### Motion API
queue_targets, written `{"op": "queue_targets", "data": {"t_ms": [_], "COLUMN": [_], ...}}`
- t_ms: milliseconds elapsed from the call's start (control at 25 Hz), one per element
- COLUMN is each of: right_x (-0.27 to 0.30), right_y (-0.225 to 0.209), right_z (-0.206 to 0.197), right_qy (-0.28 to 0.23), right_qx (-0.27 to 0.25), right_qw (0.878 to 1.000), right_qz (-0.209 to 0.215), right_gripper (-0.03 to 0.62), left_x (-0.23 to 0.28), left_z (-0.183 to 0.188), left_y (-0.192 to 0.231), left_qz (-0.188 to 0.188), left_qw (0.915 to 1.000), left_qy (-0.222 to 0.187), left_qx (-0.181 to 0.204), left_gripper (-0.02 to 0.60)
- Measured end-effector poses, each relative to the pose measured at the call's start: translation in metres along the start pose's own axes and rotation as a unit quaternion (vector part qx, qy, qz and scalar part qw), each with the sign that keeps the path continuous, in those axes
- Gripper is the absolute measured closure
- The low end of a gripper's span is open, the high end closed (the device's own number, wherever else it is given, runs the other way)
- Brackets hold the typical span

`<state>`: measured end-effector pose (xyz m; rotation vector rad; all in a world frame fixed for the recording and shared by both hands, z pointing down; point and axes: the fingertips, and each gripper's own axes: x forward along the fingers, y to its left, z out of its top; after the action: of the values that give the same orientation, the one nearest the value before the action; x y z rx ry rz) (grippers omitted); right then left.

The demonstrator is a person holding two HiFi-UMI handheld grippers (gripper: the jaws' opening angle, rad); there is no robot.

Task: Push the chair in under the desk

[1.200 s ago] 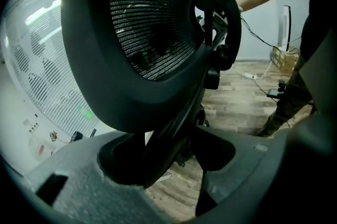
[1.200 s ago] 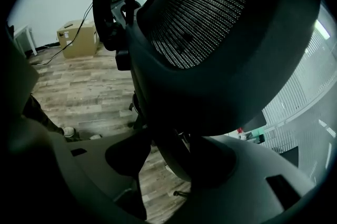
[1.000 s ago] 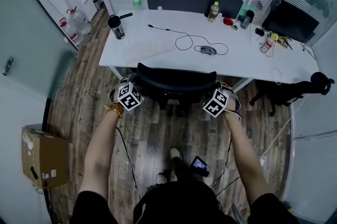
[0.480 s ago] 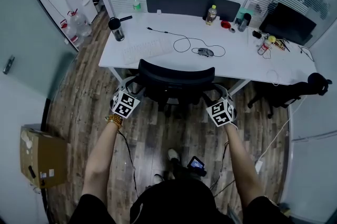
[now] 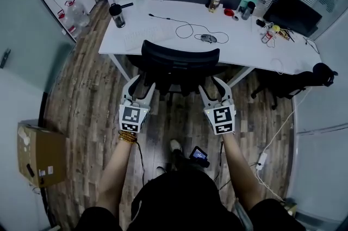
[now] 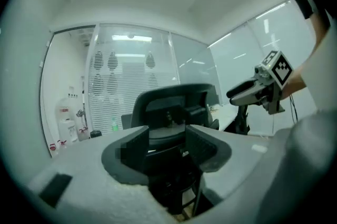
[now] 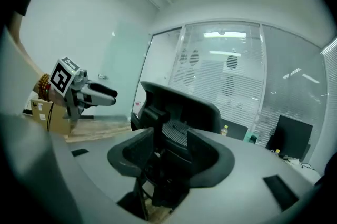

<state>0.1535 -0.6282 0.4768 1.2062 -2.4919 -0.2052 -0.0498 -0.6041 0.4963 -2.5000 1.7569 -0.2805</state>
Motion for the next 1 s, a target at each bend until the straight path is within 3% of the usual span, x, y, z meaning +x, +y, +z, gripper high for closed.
{"op": "queue_targets", "data": {"t_ms": [200, 440, 760, 1000], "right_x": [-0.026, -0.055, -0.079, -0.091], "right_y": [0.040, 0.082, 0.101, 0.101], "right_z": [0.049, 0.076, 0.069, 0.036], "right_qy": [-0.059, -0.099, -0.109, -0.073], "right_qx": [-0.006, -0.022, -0.009, -0.009], "right_qw": [0.998, 0.995, 0.994, 0.997], "right_qz": [0.001, 0.002, 0.002, 0.003], "right_gripper": [0.408, 0.433, 0.449, 0.457], "left_x": [-0.029, -0.067, -0.092, -0.095], "left_z": [0.047, 0.071, 0.064, 0.046], "left_y": [-0.026, -0.053, -0.079, -0.093], "left_qz": [0.005, 0.004, 0.010, 0.007], "left_qw": [0.9984, 0.9960, 0.9967, 0.9975], "left_qy": [-0.057, -0.089, -0.081, -0.066], "left_qx": [-0.002, 0.003, -0.008, -0.024], "left_gripper": [0.380, 0.392, 0.412, 0.429]}}
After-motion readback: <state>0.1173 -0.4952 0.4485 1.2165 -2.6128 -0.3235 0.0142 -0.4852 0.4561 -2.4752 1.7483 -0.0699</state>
